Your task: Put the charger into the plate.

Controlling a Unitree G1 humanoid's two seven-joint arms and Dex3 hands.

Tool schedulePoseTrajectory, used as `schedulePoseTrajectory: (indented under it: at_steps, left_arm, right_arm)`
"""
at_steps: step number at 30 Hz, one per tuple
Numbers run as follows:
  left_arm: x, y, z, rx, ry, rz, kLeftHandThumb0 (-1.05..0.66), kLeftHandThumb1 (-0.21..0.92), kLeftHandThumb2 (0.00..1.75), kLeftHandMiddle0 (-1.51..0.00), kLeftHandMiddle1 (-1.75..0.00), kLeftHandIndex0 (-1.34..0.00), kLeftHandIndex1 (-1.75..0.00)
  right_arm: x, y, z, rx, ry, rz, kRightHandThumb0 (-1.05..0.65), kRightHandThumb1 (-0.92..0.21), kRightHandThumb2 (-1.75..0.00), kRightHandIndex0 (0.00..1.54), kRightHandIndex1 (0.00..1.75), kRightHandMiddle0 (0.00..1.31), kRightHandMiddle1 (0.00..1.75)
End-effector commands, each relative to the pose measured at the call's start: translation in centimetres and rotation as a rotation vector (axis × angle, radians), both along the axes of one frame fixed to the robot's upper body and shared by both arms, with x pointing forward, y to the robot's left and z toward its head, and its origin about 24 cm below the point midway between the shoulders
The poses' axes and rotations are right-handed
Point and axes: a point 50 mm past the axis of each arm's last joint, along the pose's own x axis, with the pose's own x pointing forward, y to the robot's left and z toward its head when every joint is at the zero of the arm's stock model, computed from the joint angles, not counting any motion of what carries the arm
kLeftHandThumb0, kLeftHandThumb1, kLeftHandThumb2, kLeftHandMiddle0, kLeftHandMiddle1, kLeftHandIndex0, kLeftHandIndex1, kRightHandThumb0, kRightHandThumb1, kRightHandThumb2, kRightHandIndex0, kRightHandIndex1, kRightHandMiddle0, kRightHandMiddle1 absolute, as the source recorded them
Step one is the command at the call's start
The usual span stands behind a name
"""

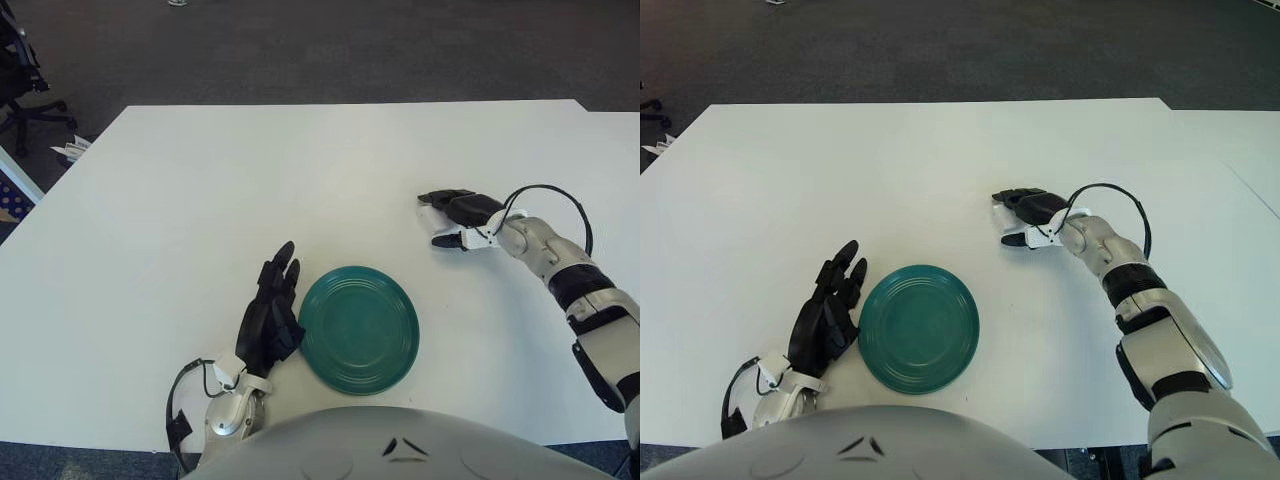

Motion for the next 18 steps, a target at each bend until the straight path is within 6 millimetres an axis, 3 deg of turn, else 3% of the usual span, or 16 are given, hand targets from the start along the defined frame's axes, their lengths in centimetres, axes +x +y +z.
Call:
schedulePoseTrajectory:
  at_steps: [1,18]
  left_arm:
    - [-0.52,-0.08,-0.28,-0.011,0.037,-0.001,-1.02,0.92,1.07,-0.21,0.0,0.0,-0.47]
    - [-0.67,-0.52,0.59,-0.016,0.039,0.008,-1.03,0.92,1.06,-0.21,0.0,0.0,-0.5]
  right_arm:
    - [-0.62,-0.39,-0.99,-0.063,0.086,0.024,-0.99,-0.92,-0.64,0.17,0.01,0.0,0.27]
    - [-0.14,-0.55,-0.76,-0.109,0.128,0.037,-1.03,-0.92,-0.62,0.18,0.01,0.0,0.33]
